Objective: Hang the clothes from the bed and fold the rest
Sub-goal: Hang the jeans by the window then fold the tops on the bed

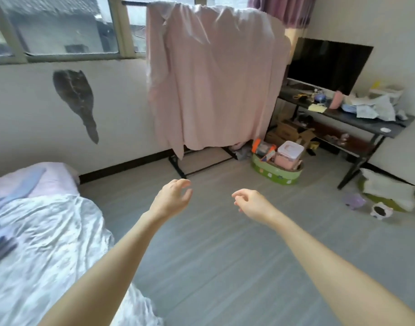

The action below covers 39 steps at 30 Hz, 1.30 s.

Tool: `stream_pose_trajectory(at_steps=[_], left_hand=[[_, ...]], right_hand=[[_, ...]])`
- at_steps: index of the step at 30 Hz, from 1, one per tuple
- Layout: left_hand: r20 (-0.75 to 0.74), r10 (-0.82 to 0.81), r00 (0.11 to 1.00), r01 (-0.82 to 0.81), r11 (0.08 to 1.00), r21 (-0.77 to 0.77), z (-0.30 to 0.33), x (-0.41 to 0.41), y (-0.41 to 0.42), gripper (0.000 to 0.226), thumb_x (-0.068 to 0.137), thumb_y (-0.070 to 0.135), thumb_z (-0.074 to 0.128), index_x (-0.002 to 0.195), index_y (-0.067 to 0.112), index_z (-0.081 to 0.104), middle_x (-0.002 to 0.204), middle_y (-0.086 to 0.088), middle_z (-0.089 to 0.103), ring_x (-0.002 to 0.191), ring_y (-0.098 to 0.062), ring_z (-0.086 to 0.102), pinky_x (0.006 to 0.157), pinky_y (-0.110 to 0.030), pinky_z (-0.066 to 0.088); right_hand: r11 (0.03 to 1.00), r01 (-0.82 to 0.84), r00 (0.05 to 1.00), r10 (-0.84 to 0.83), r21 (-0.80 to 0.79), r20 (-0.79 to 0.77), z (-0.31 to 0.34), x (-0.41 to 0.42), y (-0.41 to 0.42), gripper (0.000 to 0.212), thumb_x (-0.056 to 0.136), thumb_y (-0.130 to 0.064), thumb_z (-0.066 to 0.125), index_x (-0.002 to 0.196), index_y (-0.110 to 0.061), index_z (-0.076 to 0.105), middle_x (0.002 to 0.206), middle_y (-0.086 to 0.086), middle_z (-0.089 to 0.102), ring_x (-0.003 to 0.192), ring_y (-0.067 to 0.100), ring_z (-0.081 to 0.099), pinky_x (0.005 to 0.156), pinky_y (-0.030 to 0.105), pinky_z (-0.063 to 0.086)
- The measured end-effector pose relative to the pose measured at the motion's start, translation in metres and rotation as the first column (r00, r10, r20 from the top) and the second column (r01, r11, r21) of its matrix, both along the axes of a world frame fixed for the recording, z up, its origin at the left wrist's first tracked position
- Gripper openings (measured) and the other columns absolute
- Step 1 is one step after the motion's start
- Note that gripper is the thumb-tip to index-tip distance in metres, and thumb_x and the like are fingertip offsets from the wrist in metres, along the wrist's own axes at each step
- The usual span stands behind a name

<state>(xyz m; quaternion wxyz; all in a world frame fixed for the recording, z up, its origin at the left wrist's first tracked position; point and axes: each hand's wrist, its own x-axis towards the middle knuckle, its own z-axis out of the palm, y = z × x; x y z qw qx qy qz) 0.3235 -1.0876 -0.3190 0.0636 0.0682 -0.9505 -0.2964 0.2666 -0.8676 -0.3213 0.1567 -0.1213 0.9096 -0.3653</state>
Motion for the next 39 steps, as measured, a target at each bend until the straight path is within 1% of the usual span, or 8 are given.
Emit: stream_pose_trajectory(at_steps=[6,12,18,22,26,30,34,39], left_hand=[[0.004,0.275,0.961,-0.275,0.960,0.050,-0.002,-0.048,-0.129,0.032,0.093,0.022,0.050,0.123,0.015,0.057,0.120,-0.004,0.059,0.112,-0.019,0.054,0.093,-0.025,0.038],[0.047,0.531,0.846,-0.533,0.840,0.100,-0.029,-0.032,-0.240,0.031,0.092,0.016,0.051,0.121,0.008,0.059,0.120,-0.009,0.061,0.111,-0.022,0.056,0.095,-0.025,0.037],[0.130,0.764,0.632,-0.775,0.627,0.079,-0.067,-0.009,-0.338,0.034,0.092,0.016,0.052,0.124,0.010,0.056,0.129,-0.009,0.055,0.120,-0.023,0.050,0.101,-0.030,0.036],[0.133,0.910,0.393,-0.919,0.389,0.059,-0.071,-0.019,-0.419,0.041,0.092,0.015,0.051,0.133,0.008,0.046,0.137,-0.015,0.042,0.130,-0.027,0.037,0.106,-0.030,0.026],[0.222,0.942,0.250,-0.968,0.237,0.084,-0.079,-0.025,-0.470,0.043,0.095,0.018,0.046,0.137,0.011,0.040,0.141,-0.012,0.036,0.131,-0.026,0.035,0.107,-0.034,0.028],[0.313,0.943,0.108,-0.993,0.091,0.070,-0.099,0.000,-0.514,0.043,0.094,0.018,0.044,0.137,0.013,0.039,0.141,-0.012,0.034,0.129,-0.030,0.035,0.105,-0.037,0.032],[0.379,0.924,-0.043,-0.999,-0.047,0.001,-0.120,0.046,-0.569,0.048,0.094,0.020,0.045,0.140,0.011,0.033,0.145,-0.015,0.029,0.131,-0.033,0.033,0.104,-0.041,0.033],[0.416,0.902,-0.116,-0.993,-0.096,-0.069,-0.158,0.099,-0.661,0.054,0.093,0.024,0.047,0.142,0.010,0.028,0.144,-0.017,0.031,0.131,-0.035,0.031,0.106,-0.040,0.029]], right_hand=[[0.959,-0.279,0.960,0.278,0.050,0.017,0.006,-0.106,-0.155,0.030,0.097,-0.023,0.037,0.117,-0.017,0.058,0.114,0.003,0.062,0.101,0.019,0.057,0.081,0.024,0.040],[0.821,-0.567,0.823,0.562,0.064,0.078,-0.023,-0.141,-0.307,0.030,0.096,-0.023,0.036,0.113,-0.020,0.060,0.107,0.001,0.065,0.096,0.017,0.059,0.080,0.025,0.043],[0.636,-0.770,0.635,0.760,0.040,0.136,-0.052,-0.157,-0.445,0.030,0.093,-0.023,0.038,0.109,-0.018,0.063,0.095,-0.001,0.065,0.085,0.014,0.057,0.070,0.025,0.044],[0.496,-0.869,0.492,0.861,0.008,0.128,-0.060,-0.185,-0.554,0.032,0.092,-0.018,0.038,0.111,-0.016,0.064,0.096,-0.002,0.065,0.088,0.013,0.057,0.073,0.023,0.043],[0.367,-0.928,0.372,0.922,0.065,0.110,-0.062,-0.195,-0.639,0.033,0.092,-0.015,0.036,0.111,-0.013,0.064,0.099,0.001,0.066,0.090,0.016,0.059,0.074,0.025,0.043],[0.221,-0.968,0.235,0.965,0.115,0.121,-0.074,-0.175,-0.722,0.035,0.094,-0.011,0.035,0.118,-0.008,0.060,0.118,0.007,0.063,0.108,0.024,0.058,0.087,0.029,0.043],[0.109,-0.985,0.122,0.988,0.138,0.096,-0.096,-0.140,-0.798,0.036,0.093,-0.011,0.035,0.119,-0.011,0.059,0.120,0.008,0.063,0.109,0.025,0.057,0.083,0.026,0.041],[0.062,-0.983,0.075,0.995,0.170,0.072,-0.140,-0.100,-0.894,0.036,0.092,-0.012,0.037,0.123,-0.012,0.055,0.120,0.010,0.062,0.113,0.026,0.054,0.080,0.025,0.037]])
